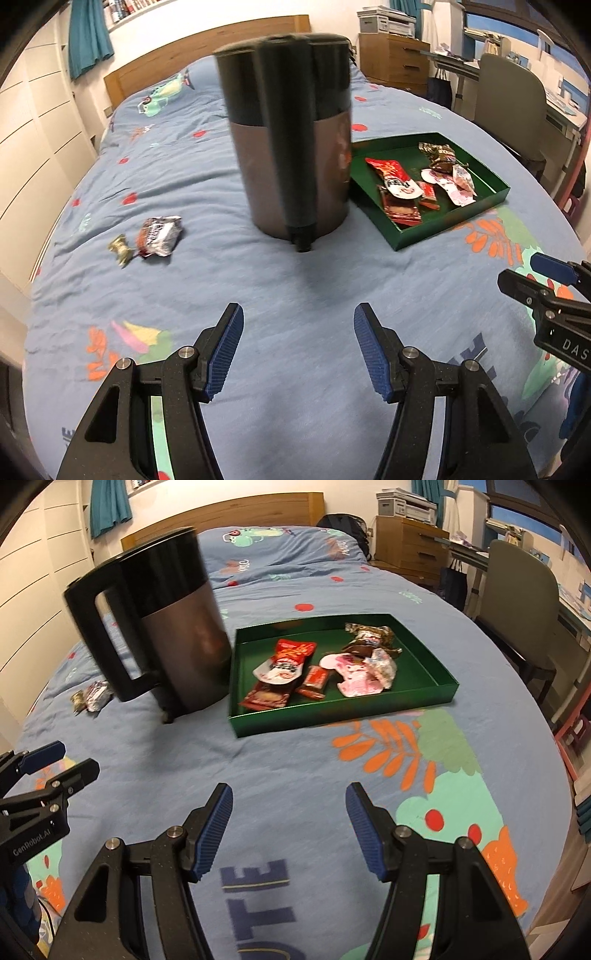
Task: Organize snacks
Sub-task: 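Move both open tools back toward the gold candy and wafer packet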
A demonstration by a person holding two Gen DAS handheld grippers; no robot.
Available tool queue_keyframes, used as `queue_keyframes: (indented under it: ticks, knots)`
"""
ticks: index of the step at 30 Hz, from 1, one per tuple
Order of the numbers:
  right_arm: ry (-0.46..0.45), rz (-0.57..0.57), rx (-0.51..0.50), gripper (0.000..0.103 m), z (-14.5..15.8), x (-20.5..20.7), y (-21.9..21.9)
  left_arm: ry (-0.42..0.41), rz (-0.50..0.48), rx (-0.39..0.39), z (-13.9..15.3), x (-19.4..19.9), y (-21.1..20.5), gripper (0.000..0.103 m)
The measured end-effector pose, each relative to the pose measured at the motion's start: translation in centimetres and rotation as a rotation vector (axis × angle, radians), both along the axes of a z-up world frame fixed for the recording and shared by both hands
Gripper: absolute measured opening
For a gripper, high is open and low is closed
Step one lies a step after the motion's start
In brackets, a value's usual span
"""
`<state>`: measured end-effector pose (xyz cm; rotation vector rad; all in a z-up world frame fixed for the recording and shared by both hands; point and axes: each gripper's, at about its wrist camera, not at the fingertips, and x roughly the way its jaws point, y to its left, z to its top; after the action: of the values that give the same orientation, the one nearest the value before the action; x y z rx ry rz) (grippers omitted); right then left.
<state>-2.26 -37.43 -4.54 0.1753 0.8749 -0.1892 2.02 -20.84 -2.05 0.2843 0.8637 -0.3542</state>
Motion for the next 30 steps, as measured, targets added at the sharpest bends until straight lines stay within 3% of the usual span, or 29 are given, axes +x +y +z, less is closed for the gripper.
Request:
queue_keyframes:
  ticks: [19, 30]
  knots:
    - [-0.058, 0.137, 0.004, 0.103, 3.4, -1.4, 7.6, -0.068, 0.126, 0.069, 2.3, -3.3, 7.1, 0.057]
    - [-0.03, 0.238, 0.017, 0.103, 2.3, -0.2, 13.0, -0.012, 0.303, 0.076, -0.3, -3.1, 15.6, 0.059]
